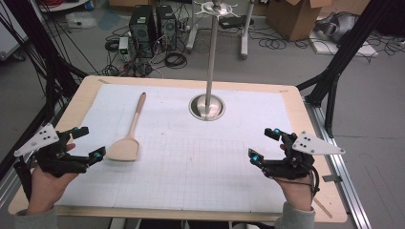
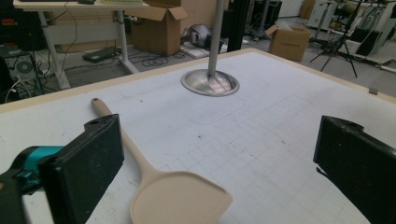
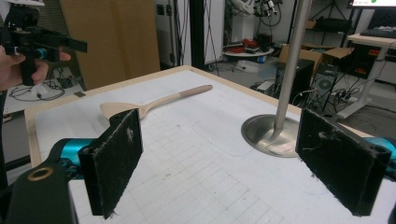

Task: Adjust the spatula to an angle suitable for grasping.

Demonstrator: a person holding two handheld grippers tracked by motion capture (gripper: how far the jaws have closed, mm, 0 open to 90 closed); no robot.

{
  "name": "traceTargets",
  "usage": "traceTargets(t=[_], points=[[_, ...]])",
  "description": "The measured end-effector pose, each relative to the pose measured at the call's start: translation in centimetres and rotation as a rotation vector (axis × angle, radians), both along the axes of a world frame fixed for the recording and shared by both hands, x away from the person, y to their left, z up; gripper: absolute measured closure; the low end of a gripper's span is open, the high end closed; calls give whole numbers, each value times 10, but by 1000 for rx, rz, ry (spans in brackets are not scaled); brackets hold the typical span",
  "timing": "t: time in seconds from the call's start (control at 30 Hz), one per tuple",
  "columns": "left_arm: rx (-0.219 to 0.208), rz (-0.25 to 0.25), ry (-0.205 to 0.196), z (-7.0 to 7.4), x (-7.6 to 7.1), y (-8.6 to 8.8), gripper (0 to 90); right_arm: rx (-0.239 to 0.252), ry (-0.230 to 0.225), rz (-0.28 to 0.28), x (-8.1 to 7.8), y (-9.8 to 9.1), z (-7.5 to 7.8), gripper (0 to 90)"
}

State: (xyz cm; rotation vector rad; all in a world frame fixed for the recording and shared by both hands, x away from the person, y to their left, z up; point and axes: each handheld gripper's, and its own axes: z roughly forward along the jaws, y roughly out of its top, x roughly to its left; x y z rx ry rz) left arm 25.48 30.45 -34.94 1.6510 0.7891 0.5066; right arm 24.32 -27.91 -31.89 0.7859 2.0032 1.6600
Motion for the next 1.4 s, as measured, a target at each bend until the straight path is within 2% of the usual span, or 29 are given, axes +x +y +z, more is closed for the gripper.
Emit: traceTargets(t=[0.07, 0.1, 0.13, 0.2, 0.23, 0.27, 0.3, 0.33, 0.4, 0.43, 0.5, 0.57, 0.77, 0.87, 0.9, 0.97, 1.0, 1.1, 1.27, 1.33, 1.37, 1.4], points=[[18, 6, 0, -2, 1, -1, 41, -2, -4, 3, 1, 0, 0, 138], [36, 14, -2, -3, 2, -2, 91, -1, 3, 6, 0, 2, 0, 138], [53, 18, -2, -3, 3, -2, 91, -1, 3, 6, 0, 2, 0, 138], [71, 21, 0, -5, 5, -3, 146, -6, 5, 13, 1, 3, -1, 138], [78, 23, 2, -6, 6, -3, 176, -8, 5, 17, 2, 4, -1, 138], [83, 25, 6, -7, 7, -3, 247, -8, 14, 18, 4, 5, -3, 139], [89, 34, 7, -9, 8, -2, 247, -8, 14, 18, 4, 5, -3, 139], [99, 55, 16, -13, 10, -2, 316, -6, 23, 17, 6, 5, -5, 139], [101, 50, 25, -15, 12, -2, 345, -4, 31, 15, 6, 5, -5, 138], [108, 50, 42, -19, 16, -2, 422, -6, 27, 20, 8, 6, -6, 139], [104, 48, 52, -21, 18, -2, 502, -5, 33, 21, 8, 6, -7, 139], [118, 53, 66, -23, 23, -5, 576, -3, 40, 22, 8, 7, -7, 139], [163, 53, 73, -26, 32, -10, 705, 0, 44, 27, 8, 7, -8, 139], [162, 59, 70, -25, 38, -11, 750, -2, 42, 28, 8, 6, -8, 139], [168, 63, 67, -26, 41, -12, 803, 1, 44, 27, 8, 6, -8, 139], [177, 74, 77, -27, 47, -11, 823, 3, 44, 23, 9, 5, -9, 139], [173, 76, 90, -27, 54, -9, 868, 3, 52, 19, 9, 3, -10, 139], [154, 75, 103, -28, 62, -7, 889, 7, 50, 18, 9, 1, -10, 139], [171, 66, 103, -32, 71, -8, 896, 8, 54, 15, 9, 1, -11, 139], [204, 70, 97, -35, 75, -9, 896, 6, 52, 19, 9, 1, -11, 139], [238, 54, 102, -40, 80, -11, 896, 6, 57, 19, 10, 1, -11, 139], [234, 49, 110, -42, 82, -11, 896, 5, 55, 17, 10, 1, -11, 139]])
